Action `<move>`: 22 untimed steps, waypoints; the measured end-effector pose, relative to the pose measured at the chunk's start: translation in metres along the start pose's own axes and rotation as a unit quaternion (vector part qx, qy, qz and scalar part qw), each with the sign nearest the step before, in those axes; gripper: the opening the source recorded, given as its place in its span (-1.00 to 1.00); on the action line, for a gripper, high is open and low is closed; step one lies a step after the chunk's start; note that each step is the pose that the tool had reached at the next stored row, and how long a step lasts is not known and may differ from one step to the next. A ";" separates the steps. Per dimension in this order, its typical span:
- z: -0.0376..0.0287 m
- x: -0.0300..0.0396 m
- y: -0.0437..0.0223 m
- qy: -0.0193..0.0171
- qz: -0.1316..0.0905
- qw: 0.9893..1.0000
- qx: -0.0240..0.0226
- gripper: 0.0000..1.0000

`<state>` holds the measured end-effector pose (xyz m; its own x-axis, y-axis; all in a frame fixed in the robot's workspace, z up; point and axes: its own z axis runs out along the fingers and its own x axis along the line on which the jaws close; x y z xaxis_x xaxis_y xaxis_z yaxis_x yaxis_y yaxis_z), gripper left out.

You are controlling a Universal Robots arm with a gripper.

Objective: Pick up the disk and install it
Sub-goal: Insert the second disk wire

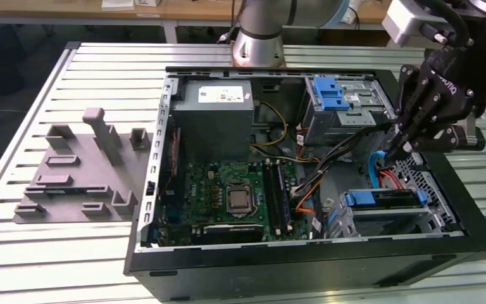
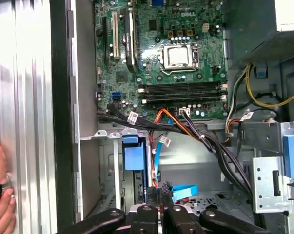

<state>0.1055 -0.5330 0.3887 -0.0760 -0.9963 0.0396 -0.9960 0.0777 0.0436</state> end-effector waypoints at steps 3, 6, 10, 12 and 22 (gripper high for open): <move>0.0019 -0.0037 0.0002 0.001 0.000 1.000 0.002 -0.64; 0.0045 -0.0072 0.0012 0.001 0.000 1.000 0.007 -0.51; 0.0098 -0.0089 0.0021 0.000 0.000 1.000 0.014 -0.51; 0.0131 -0.0091 0.0022 0.000 0.000 1.000 0.015 -0.51; 0.0206 -0.0099 0.0020 0.010 0.000 1.000 0.017 -0.68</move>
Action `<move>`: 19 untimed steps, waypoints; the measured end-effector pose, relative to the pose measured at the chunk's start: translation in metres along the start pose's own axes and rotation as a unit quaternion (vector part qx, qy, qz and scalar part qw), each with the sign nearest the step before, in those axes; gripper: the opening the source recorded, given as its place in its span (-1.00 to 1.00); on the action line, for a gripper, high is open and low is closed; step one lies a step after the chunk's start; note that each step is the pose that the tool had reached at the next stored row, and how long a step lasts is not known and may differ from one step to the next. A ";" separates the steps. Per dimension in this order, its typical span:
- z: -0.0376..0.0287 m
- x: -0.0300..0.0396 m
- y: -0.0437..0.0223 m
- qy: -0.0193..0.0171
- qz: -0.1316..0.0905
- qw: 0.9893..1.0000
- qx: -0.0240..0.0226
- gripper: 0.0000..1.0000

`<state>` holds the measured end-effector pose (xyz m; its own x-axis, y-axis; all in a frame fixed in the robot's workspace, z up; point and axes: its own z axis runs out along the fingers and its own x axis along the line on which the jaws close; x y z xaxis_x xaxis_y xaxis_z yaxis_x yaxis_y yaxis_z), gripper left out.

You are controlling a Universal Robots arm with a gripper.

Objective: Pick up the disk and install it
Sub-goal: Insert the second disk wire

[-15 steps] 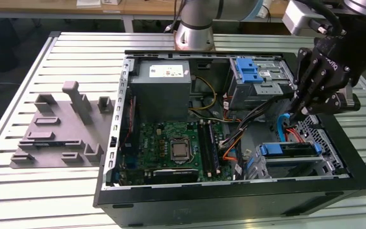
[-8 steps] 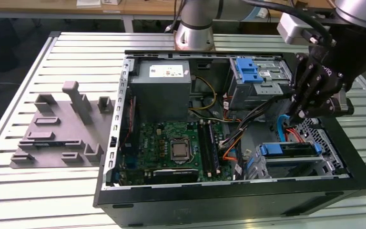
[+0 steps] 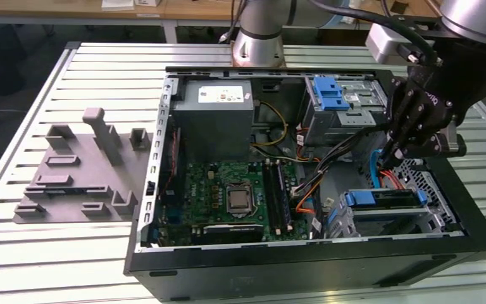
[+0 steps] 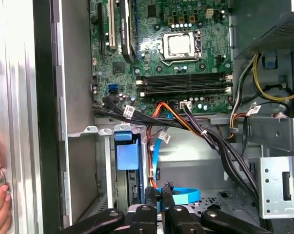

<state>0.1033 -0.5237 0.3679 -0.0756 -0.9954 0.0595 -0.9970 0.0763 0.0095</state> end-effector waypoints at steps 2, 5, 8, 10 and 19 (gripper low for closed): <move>0.0006 0.0000 0.0000 -0.003 0.000 1.000 0.000 -0.68; 0.0018 0.0009 0.0000 -0.021 0.000 1.000 -0.002 -0.68; 0.0038 0.0041 -0.0003 -0.034 -0.001 0.999 -0.002 -0.68; 0.0063 0.0070 -0.0006 -0.035 -0.003 0.999 -0.002 -0.68; 0.0112 0.0179 -0.0014 -0.035 -0.014 0.999 0.002 -0.68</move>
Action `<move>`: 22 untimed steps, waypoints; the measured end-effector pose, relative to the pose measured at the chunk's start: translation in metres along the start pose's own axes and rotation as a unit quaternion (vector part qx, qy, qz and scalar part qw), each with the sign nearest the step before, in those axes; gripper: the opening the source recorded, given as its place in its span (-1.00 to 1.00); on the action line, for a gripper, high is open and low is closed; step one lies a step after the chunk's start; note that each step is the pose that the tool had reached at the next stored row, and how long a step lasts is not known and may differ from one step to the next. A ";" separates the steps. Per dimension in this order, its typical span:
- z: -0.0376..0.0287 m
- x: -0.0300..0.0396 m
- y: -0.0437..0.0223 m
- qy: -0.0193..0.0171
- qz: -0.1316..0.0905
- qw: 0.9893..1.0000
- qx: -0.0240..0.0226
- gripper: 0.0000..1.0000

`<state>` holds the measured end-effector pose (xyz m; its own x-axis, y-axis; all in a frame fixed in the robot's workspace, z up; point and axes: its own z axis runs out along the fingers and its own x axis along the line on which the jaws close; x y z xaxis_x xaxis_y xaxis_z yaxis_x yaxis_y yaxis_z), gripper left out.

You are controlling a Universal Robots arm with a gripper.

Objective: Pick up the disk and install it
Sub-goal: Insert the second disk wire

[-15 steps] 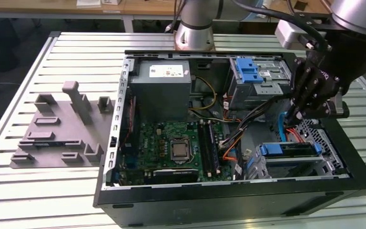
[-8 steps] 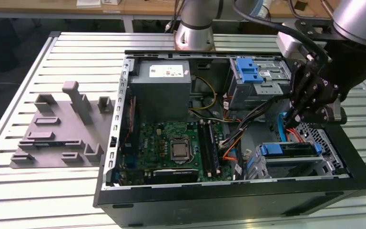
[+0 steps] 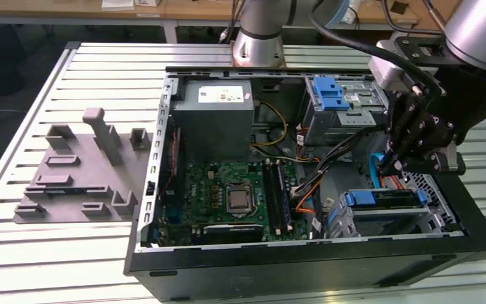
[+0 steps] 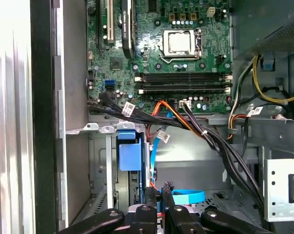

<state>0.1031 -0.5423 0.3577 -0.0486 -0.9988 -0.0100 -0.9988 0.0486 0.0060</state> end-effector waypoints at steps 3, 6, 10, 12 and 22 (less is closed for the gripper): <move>0.0015 0.0022 -0.0001 0.000 -0.002 1.000 0.001 -0.68; 0.0055 0.0089 -0.0004 0.000 -0.003 1.000 0.001 -0.68; 0.0104 0.0156 -0.0011 0.000 -0.004 1.000 0.001 -0.68; 0.0115 0.0156 -0.0023 0.000 -0.005 1.000 0.001 -0.68; 0.0182 0.0172 -0.0039 0.000 -0.006 1.000 0.002 -0.68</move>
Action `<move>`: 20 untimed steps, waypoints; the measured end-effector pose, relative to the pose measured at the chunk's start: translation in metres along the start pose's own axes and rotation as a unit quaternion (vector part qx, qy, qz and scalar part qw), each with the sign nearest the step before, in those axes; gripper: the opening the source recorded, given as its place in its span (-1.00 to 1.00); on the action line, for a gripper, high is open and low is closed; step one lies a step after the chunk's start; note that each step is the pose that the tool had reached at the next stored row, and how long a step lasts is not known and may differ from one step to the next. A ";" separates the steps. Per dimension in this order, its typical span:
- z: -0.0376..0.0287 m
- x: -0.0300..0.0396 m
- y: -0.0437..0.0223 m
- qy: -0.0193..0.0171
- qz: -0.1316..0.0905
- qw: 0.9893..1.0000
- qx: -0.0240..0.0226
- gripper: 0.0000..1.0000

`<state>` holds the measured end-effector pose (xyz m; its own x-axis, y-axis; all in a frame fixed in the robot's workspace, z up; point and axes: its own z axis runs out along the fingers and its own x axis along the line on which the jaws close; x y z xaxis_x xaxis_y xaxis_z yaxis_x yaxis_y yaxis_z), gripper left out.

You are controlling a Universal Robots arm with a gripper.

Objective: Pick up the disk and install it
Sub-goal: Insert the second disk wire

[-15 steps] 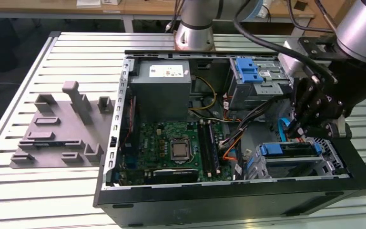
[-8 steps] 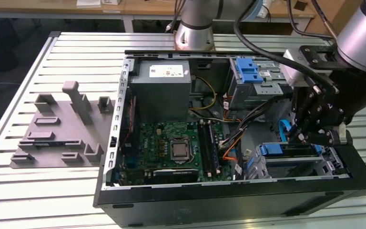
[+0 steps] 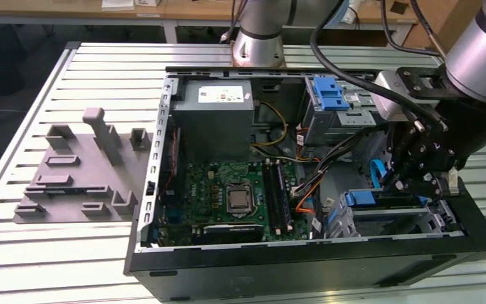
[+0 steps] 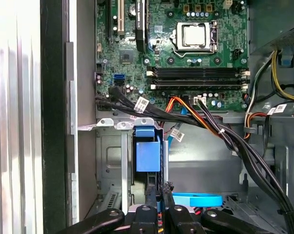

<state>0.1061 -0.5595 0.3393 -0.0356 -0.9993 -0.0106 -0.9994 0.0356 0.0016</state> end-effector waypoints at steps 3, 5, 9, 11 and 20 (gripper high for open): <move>0.0005 0.0000 -0.0006 0.000 0.000 1.000 0.000 -0.68; 0.0011 0.0001 -0.0007 0.000 0.000 1.000 0.000 -0.68; 0.0028 0.0001 -0.0019 -0.001 0.000 1.000 0.000 -0.68; 0.0033 0.0002 -0.0023 -0.001 0.000 1.000 0.000 -0.68; 0.0047 0.0005 -0.0038 -0.001 0.000 1.000 0.000 -0.68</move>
<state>0.1099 -0.5601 0.3346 -0.0357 -0.9993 -0.0124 -0.9994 0.0356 0.0017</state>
